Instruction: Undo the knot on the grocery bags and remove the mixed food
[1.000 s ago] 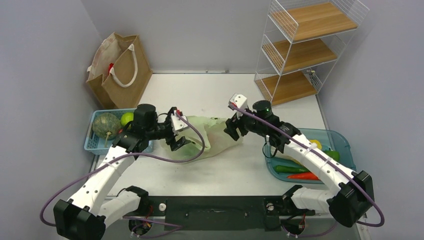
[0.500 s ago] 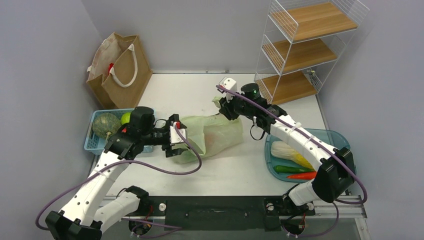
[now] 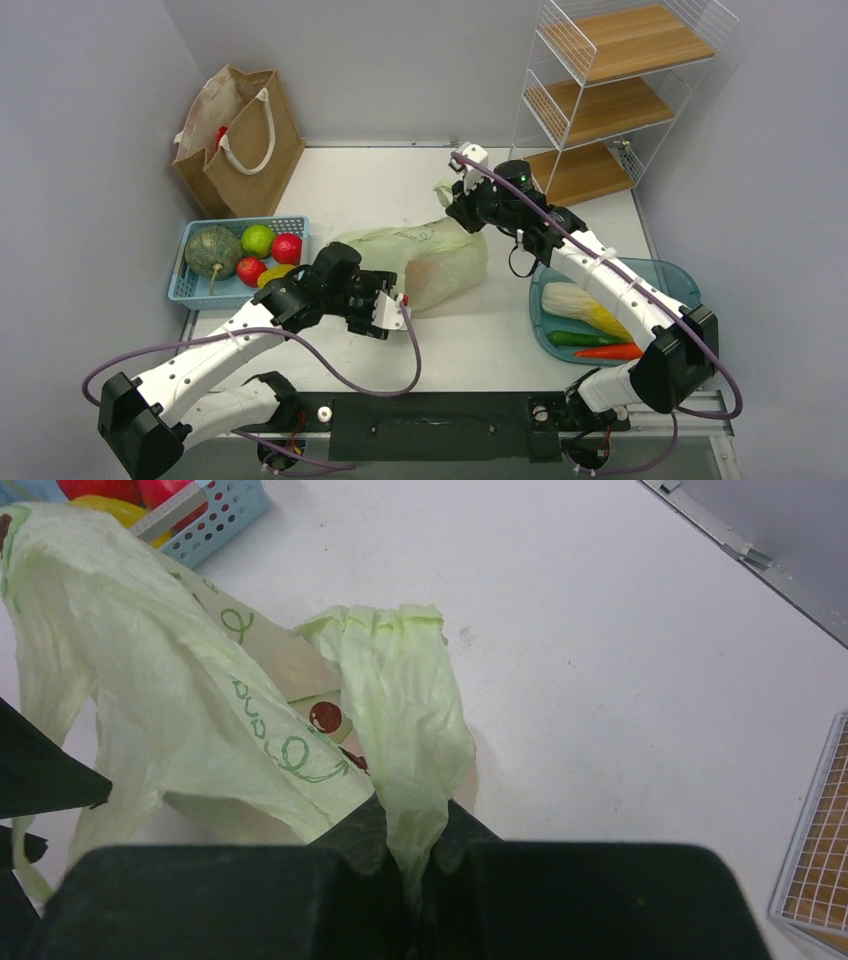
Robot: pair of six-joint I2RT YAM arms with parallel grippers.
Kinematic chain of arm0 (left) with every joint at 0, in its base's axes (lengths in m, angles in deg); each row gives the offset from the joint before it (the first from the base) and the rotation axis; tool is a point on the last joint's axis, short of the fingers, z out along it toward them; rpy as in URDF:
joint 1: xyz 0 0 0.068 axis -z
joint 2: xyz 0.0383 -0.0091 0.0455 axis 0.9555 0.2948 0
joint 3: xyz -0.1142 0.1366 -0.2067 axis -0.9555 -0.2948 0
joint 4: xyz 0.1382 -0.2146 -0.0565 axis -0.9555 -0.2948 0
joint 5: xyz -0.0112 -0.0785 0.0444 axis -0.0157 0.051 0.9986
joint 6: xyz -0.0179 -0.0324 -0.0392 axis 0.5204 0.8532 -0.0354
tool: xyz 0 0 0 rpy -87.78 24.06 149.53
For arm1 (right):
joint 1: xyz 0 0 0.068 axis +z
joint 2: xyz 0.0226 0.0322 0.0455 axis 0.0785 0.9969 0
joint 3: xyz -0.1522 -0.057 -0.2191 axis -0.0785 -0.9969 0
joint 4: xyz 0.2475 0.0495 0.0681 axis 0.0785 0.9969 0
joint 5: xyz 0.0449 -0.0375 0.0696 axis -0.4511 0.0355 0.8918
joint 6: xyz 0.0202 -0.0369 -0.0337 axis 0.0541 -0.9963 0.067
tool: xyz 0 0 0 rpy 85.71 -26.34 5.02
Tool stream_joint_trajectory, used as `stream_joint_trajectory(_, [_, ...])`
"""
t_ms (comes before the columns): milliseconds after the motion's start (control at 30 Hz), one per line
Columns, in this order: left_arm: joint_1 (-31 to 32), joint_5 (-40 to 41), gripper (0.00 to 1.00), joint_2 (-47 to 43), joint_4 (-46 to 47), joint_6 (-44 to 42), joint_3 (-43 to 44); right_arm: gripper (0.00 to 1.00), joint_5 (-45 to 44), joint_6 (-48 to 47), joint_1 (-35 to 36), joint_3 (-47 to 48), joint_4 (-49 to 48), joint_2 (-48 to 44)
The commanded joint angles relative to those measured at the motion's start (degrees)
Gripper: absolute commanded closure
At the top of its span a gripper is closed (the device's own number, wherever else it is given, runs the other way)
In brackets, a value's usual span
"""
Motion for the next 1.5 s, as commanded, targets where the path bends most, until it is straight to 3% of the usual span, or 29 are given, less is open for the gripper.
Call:
stream_joint_trajectory(0, [1.45, 6.62, 0.45, 0.63, 1.99, -3.45, -0.55, 1.00, -0.59, 5.86, -2.82, 3.94, -1.93, -2.77])
stream_joint_trajectory(33, [1.39, 6.57, 0.67, 0.76, -0.87, -3.20, 0.43, 1.00, -0.62, 7.38, -4.22, 4.76, -2.06, -2.66])
stream_joint_trajectory(100, [0.04, 3.86, 0.98, 0.57, -6.79, -3.95, 2.67, 1.00, -0.70, 9.41, -6.33, 6.08, -2.29, -2.50])
stream_joint_trajectory(233, [-8.75, -4.98, 1.00, -2.16, -22.98, -13.91, 5.75, 1.00, -0.65, 12.10, -9.85, 7.05, -3.00, -3.06])
stream_joint_trajectory(400, [-15.03, -3.95, 1.00, -3.15, -40.33, -26.39, 4.55, 1.00, -0.21, 13.65, -11.38, 3.13, -2.87, -5.30])
stream_joint_trajectory(667, [-20.30, 3.71, 1.00, -2.84, -50.33, -35.57, 0.44, 1.00, -0.11, 13.78, -11.83, -8.31, -2.13, -10.35])
stream_joint_trajectory(700, [-20.34, 1.88, 1.00, -3.63, -49.11, -34.45, 3.43, 1.00, 0.16, 13.67, -11.83, -8.77, -1.98, -10.65])
stream_joint_trajectory(767, [-20.31, -6.17, 0.81, -4.63, -44.44, -26.93, 10.36, 1.00, 1.10, 13.87, -11.49, -9.77, -2.05, -11.65])
stream_joint_trajectory(833, [-19.79, -15.69, 0.47, -4.31, -37.78, -11.56, 17.34, 1.00, 1.54, 14.27, -10.75, -10.13, -3.02, -12.56])
stream_joint_trajectory(867, [-18.89, -16.92, 0.41, -3.78, -34.97, -7.06, 19.61, 1.00, 1.67, 14.48, -10.54, -10.10, -3.44, -12.76])
stream_joint_trajectory(900, [-18.36, -18.50, 0.36, -2.28, -30.19, 1.34, 23.91, 1.00, 1.71, 14.90, -10.13, -9.98, -4.06, -12.94])
stream_joint_trajectory(1067, [-16.96, -25.30, 0.29, 5.50, -21.67, 19.37, 36.83, 1.00, 1.03, 16.19, -8.68, -8.89, -5.68, -13.51])
stream_joint_trajectory(1133, [-16.67, -27.15, 0.33, 7.63, -14.59, 29.20, 38.53, 1.00, 0.66, 17.32, -8.23, -8.98, -6.49, -13.87])
stream_joint_trajectory(1200, [-13.60, -24.74, 0.48, 9.34, -4.85, 38.62, 36.44, 1.00, 0.45, 19.05, -7.97, -9.34, -7.46, -14.02])
stream_joint_trajectory(1267, [-9.22, -20.69, 0.71, 11.96, 3.15, 41.85, 34.16, 1.00, 0.20, 20.07, -7.70, -9.89, -8.25, -14.11])
stream_joint_trajectory(1300, [-7.15, -20.54, 0.90, 13.06, 4.53, 42.03, 33.43, 1.00, -0.18, 20.24, -7.53, -10.28, -8.43, -14.09])
stream_joint_trajectory(1367, [-5.22, -21.67, 1.00, 16.48, 8.53, 42.98, 31.43, 1.00, -0.98, 20.60, -7.57, -10.79, -8.50, -13.91])
stream_joint_trajectory(1467, [-3.45, -21.51, 1.00, 23.14, 9.49, 42.23, 30.70, 1.00, -1.48, 21.46, -8.00, -11.21, -8.74, -13.50])
